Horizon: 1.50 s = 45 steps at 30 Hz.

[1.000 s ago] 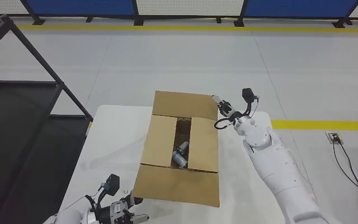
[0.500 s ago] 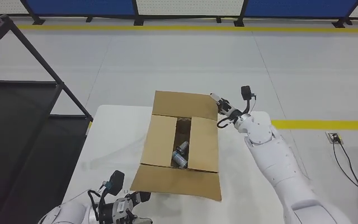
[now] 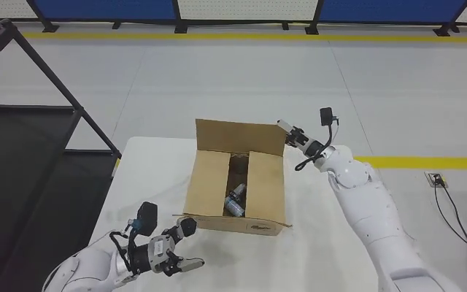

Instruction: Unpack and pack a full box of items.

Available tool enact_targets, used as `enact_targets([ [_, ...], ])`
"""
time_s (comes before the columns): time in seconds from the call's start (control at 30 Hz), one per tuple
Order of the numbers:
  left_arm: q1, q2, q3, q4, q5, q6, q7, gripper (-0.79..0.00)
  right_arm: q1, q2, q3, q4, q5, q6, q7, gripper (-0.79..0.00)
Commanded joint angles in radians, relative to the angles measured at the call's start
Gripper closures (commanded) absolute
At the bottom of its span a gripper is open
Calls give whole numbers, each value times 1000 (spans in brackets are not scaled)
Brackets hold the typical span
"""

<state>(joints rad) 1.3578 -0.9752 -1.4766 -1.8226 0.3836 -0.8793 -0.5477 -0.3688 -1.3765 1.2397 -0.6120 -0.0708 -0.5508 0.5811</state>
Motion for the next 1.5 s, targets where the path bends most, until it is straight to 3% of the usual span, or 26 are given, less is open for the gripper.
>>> enact_targets([
  [0.0,-6,-9,19,-15,105,59,80,-785,-16,9,10,-39,-15,6,8,-785],
  [0.27,-59,-38,146,7,343,194,252,-785,-129,46,55,-273,-60,39,71,-785],
  [0.47,-114,-54,219,50,389,251,281,-785,-212,70,83,-455,-113,98,115,-785],
  [0.73,-172,-72,288,84,366,295,280,-785,-262,93,95,-612,-128,182,268,-785],
  [0.97,-226,-86,329,110,341,330,263,-785,-231,100,52,-642,-121,366,435,-785],
  [1.17,-275,-98,365,143,340,350,242,-785,-179,93,-3,-618,-102,528,492,-785],
  [1.47,-343,-116,409,197,330,364,233,-785,-110,84,-52,-528,18,589,600,-785],
])
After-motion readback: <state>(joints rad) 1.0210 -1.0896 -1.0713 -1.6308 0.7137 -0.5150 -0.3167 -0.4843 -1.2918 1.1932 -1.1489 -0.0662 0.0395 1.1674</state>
